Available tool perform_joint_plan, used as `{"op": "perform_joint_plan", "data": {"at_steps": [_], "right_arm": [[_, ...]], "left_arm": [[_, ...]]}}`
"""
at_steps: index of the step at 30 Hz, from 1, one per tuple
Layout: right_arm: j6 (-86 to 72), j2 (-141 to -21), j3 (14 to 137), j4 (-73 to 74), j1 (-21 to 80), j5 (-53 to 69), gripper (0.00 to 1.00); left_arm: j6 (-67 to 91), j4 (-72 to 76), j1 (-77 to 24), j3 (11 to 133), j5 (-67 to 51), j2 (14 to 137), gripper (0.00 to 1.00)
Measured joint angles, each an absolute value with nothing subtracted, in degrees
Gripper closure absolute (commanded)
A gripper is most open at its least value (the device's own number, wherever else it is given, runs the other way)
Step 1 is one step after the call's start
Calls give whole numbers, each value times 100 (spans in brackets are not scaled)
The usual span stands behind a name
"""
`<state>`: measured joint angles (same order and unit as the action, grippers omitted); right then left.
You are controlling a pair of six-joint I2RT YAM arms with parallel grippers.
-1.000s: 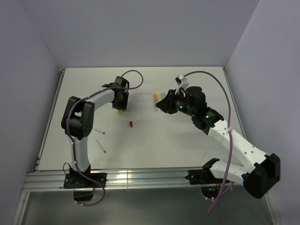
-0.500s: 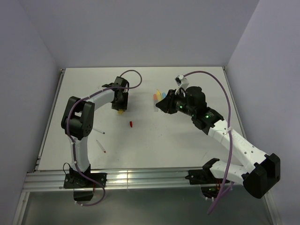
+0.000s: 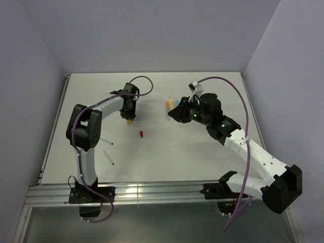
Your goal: Insert the pens into the pen caps
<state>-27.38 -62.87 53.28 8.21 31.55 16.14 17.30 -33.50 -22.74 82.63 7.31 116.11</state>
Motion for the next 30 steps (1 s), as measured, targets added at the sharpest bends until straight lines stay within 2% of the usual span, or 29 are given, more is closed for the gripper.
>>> {"op": "perform_joint_plan", "data": {"at_steps": [1,2,4,13,22,30], "right_arm": [[-2738,-6298,5328,823,3155,1614,100],[-2738,-6307,5328,823,3155,1614,100],[-2738,-6318,5328,823,3155,1616,100],[-2731,-6318,5328,823,3153,1717,100],[-2722,-6370,5325,738,3216,1763,100],[-2729,-6919,5583,777,3651,1466,100]], "left_arm": [[1732,-3352,-2274,8263,727,11611,85],[1752,-3354,-2274,8263,731,11611,96],[1780,-3354,-2279,8263,731,11611,100],[2394,-3483,-2408,8289,360,11362,100],[3621,-3111,-2635,8774,-93,9354,100],[4348,-2633,-2659,9080,-196,8517,100]]}}
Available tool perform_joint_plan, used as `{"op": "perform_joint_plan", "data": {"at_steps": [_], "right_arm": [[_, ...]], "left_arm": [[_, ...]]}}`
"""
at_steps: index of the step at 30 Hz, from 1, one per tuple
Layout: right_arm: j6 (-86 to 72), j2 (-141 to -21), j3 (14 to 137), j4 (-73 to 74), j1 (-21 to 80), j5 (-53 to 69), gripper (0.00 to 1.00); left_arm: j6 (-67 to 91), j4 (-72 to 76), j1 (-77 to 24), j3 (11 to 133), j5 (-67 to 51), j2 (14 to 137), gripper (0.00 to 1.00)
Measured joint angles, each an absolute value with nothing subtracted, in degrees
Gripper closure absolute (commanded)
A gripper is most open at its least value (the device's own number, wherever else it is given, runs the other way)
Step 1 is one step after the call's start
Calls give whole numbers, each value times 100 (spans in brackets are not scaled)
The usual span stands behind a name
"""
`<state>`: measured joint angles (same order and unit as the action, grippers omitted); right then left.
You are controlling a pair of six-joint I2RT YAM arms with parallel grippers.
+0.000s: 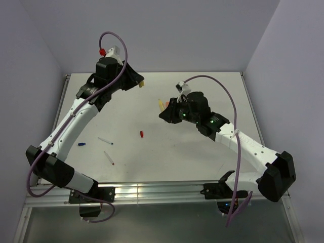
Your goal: Insert the pens into the pen caps
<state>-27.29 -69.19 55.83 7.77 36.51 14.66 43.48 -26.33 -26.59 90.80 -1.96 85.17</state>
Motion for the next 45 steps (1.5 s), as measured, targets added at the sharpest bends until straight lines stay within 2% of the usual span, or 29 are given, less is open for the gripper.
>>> {"op": "perform_joint_plan", "data": {"at_steps": [11,17,45], "right_arm": [[-2759,-7546,6510,760,4077,939,100],[-2753,-7883,6696,792,4206,794,100],[-2561,-8053,6751,840,4486,790,100]], "left_arm": [[5183,-1610,-2600,7308,-322,7675,100],[5494,-1087,-2425,6827,-421,7450,100],[5640,-497,-2587,6698,-692,7553,100]]}}
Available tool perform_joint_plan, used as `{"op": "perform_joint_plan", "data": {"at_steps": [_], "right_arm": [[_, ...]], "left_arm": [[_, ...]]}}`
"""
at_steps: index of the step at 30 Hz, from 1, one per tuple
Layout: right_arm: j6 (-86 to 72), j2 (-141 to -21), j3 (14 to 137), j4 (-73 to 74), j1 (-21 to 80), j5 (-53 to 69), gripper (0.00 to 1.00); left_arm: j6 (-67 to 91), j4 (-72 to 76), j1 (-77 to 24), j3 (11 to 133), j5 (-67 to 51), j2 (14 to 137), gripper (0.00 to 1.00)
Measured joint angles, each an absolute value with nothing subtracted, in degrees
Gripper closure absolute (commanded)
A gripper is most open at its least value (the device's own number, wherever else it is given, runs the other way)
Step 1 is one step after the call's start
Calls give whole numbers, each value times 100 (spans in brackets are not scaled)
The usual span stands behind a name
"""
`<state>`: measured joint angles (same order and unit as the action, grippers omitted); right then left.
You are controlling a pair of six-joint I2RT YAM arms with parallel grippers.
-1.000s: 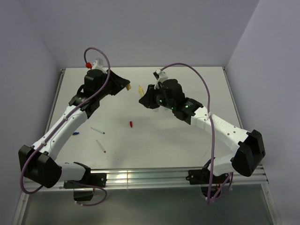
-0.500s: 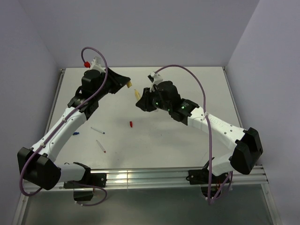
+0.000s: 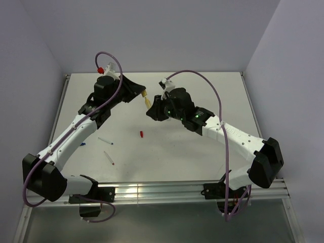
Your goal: Insert the pens into the pen caps
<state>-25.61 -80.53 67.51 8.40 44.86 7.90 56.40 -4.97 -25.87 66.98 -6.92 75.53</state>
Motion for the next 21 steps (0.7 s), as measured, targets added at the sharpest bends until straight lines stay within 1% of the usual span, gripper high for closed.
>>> {"op": "perform_joint_plan", "data": {"at_steps": [21], "right_arm": [[-2523,-8053,6751,886,4486,563,100]], "left_arm": [[5513,-493,-2812,6698,-661,7612,100]]}}
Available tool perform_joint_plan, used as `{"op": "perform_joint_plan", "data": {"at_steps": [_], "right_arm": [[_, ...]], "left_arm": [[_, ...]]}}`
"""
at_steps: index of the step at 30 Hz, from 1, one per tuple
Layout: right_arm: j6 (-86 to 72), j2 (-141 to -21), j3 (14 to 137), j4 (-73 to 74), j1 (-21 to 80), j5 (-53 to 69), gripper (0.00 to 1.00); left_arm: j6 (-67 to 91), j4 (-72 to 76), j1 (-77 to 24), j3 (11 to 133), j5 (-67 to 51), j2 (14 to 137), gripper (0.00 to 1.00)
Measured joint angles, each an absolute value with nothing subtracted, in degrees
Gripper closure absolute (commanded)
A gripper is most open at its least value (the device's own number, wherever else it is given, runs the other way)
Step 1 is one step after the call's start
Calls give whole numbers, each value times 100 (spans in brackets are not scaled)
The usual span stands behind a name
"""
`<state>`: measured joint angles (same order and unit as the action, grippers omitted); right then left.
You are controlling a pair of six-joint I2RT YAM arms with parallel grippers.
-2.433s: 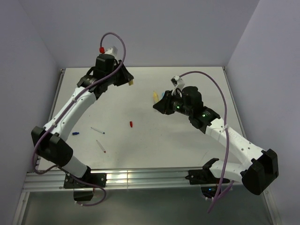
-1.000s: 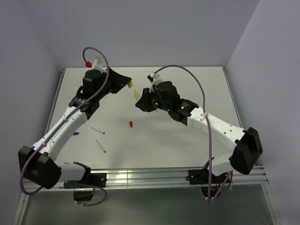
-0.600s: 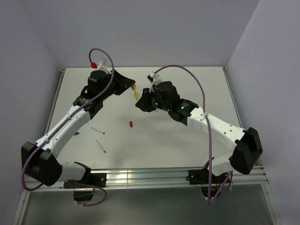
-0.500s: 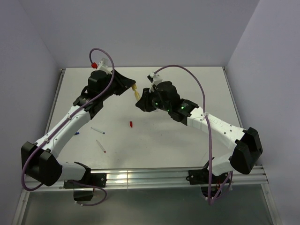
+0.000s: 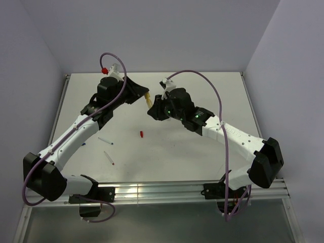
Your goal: Insert the pens into the pen caps
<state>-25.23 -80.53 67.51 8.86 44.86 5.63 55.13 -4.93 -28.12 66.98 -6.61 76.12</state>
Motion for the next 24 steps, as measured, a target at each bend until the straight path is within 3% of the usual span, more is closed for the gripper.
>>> {"op": "perform_joint_plan", "data": {"at_steps": [24], "right_arm": [[-2451,-7703,6707,1184,4388,259,100]], "left_arm": [[5347,-414,-3385,6740,-200,7609,100]]}}
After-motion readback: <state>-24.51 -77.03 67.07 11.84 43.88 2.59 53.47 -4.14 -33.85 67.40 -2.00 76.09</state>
